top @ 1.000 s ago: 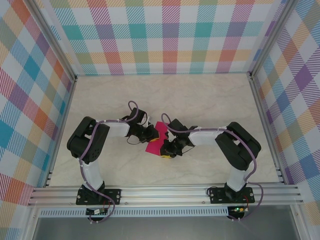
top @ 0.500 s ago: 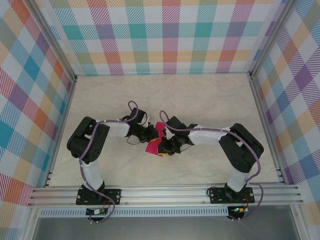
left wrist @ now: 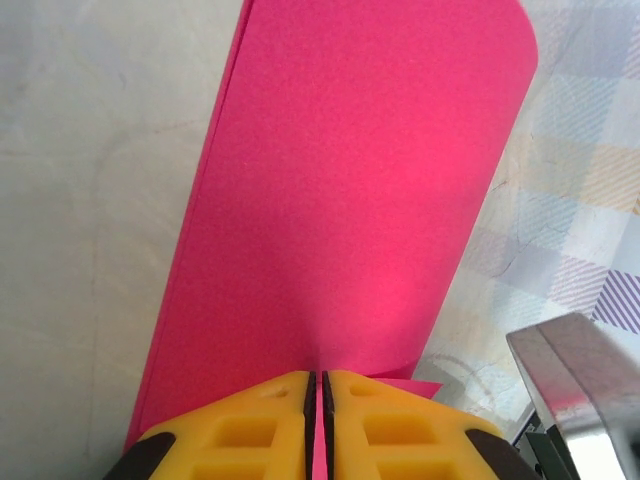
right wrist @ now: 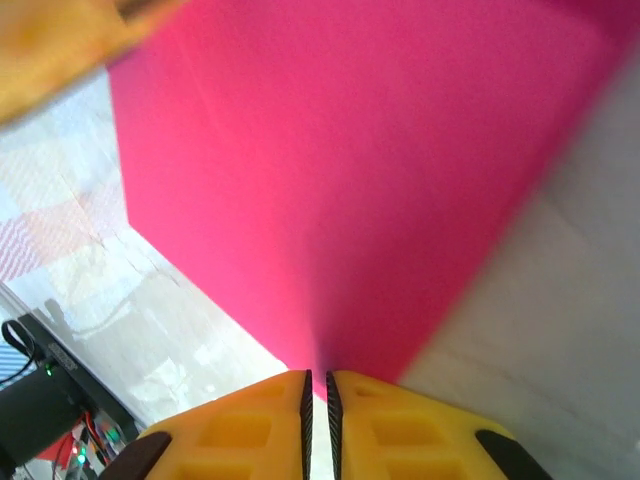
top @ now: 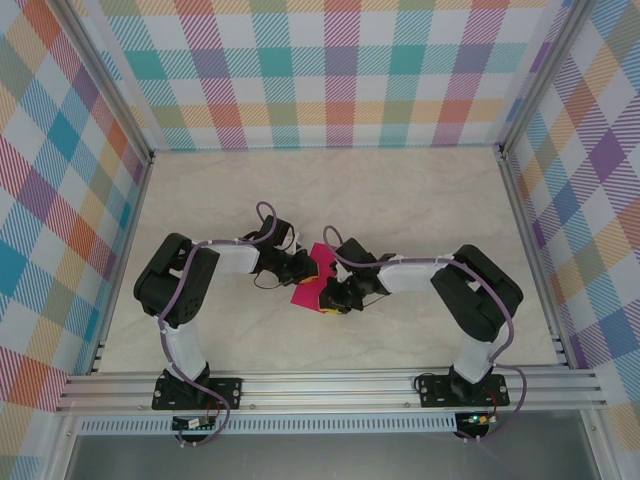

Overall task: Fold a paper plane with a square sheet of paper (pick it up from the middle)
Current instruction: Fold the triangle a second time at the center of the table.

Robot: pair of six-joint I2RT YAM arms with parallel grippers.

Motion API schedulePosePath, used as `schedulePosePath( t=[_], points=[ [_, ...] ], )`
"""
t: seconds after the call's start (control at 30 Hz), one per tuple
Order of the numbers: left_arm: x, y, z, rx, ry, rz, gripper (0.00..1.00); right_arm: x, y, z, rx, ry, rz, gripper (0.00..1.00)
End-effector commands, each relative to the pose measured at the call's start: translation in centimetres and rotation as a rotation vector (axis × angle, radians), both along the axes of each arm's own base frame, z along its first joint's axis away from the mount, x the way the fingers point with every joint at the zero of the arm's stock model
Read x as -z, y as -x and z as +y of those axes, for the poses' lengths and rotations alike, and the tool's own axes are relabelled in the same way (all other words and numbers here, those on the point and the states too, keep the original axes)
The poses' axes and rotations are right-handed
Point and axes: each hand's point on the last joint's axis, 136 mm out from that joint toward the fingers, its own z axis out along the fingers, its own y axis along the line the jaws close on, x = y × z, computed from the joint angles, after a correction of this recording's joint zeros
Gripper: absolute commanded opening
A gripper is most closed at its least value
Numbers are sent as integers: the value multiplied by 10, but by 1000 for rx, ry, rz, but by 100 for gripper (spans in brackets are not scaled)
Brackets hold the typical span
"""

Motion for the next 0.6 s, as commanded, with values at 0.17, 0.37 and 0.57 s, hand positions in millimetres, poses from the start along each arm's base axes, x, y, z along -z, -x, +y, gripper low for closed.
schedulePosePath(
  t=[0.17,0.37,0.57],
  points=[
    [26,10,18,-33,-104,58,15,-17,-20,-37,177,71,-49,24],
    [13,4,14,-44,-80,41,16,-20,-52,-31,262,24,-58,33],
    [10,2,13,-44,-82,35,16,-14,-62,-20,272,-6,-42,34]
  ],
)
